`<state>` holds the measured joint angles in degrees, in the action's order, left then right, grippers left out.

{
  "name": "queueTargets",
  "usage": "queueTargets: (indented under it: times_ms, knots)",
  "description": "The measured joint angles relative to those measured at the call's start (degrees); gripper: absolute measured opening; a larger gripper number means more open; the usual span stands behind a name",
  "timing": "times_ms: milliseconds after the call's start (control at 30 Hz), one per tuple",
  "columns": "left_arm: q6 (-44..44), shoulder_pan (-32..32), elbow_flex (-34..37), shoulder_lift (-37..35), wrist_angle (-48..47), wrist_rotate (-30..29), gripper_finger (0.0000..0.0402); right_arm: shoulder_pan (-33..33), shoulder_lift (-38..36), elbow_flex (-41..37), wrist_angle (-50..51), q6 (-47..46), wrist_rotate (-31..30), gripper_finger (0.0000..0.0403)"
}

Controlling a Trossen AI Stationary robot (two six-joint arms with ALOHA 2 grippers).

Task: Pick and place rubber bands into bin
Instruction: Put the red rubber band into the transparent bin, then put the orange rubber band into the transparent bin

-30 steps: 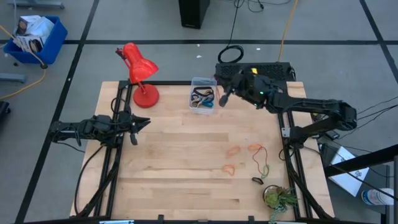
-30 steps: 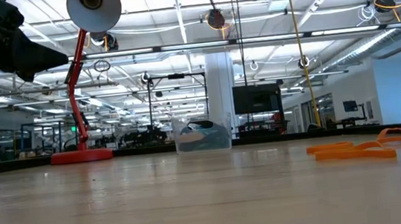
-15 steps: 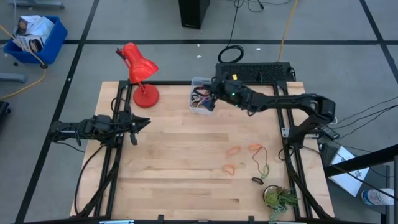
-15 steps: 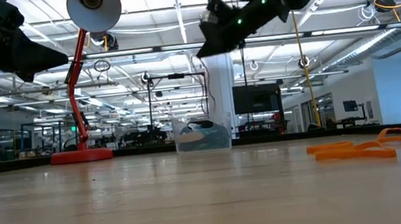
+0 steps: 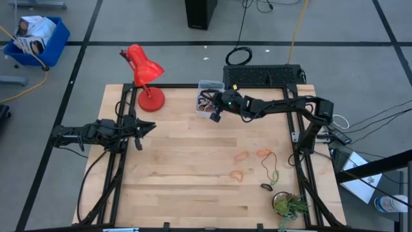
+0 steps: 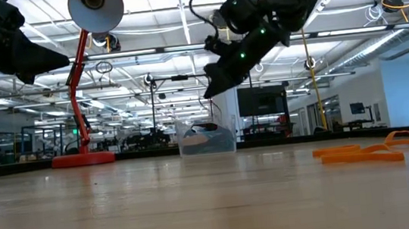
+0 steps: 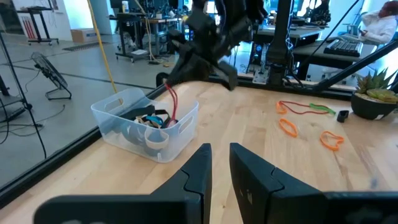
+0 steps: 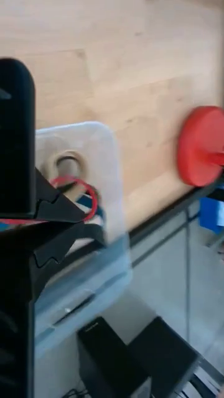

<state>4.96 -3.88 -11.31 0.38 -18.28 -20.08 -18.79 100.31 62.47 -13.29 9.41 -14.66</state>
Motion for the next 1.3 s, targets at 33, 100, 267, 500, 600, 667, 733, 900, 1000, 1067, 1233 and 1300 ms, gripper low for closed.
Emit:
queueTargets:
  times_ms: [33,100,267,500,600,667,733,900,1000,1067,1233,1300]
  knots:
    - [-0.2,0.0,0.0,0.0,0.0,0.0,0.0063,0.0,0.5,0.0,0.5,0.0,0.0,0.0]
    - [-0.2,0.0,0.0,0.0,0.0,0.0,0.0063,0.0,1.3,0.0,1.6,0.0,0.0,0.0]
    - [-0.2,0.0,0.0,0.0,0.0,0.0,0.0063,0.0,2.7,0.0,2.7,0.0,0.0,0.0]
    - [-0.3,0.0,0.0,0.0,-0.1,0.0,0.0063,0.2,2.4,-0.1,2.8,0.0,0.0,0.0]
    - [-0.3,0.0,0.0,0.0,-0.1,0.0,0.0063,0.2,2.4,-0.1,2.1,0.0,0.0,0.0]
    - [-0.3,0.0,0.0,0.0,-0.1,0.0,0.0063,0.2,2.4,-0.1,2.1,0.6,0.0,0.0002]
    - [-0.3,0.0,0.0,0.0,-0.1,0.0,0.0063,0.2,2.4,-0.1,2.0,1.2,0.0,0.001]
    - [-0.2,0.0,0.0,0.0,-0.1,0.0,0.0063,0.2,2.4,-0.1,2.0,1.6,-0.1,0.0043]
    - [-0.2,0.0,0.0,0.0,-0.1,0.0,0.0063,0.2,2.4,-0.1,2.0,1.6,-0.1,0.0064]
    - [-0.2,0.0,0.0,0.0,-0.1,0.0,0.0063,0.2,2.4,-0.1,1.9,1.6,-0.1,0.0077]
    - [-0.2,0.0,0.0,0.0,-0.1,0.0,0.0063,0.7,0.2,-0.1,1.7,0.1,-0.2,0.0101]
    - [-0.2,0.0,0.0,0.0,-0.1,0.0,0.0063,1.4,-2.0,-0.1,1.9,-0.3,-0.2,0.0109]
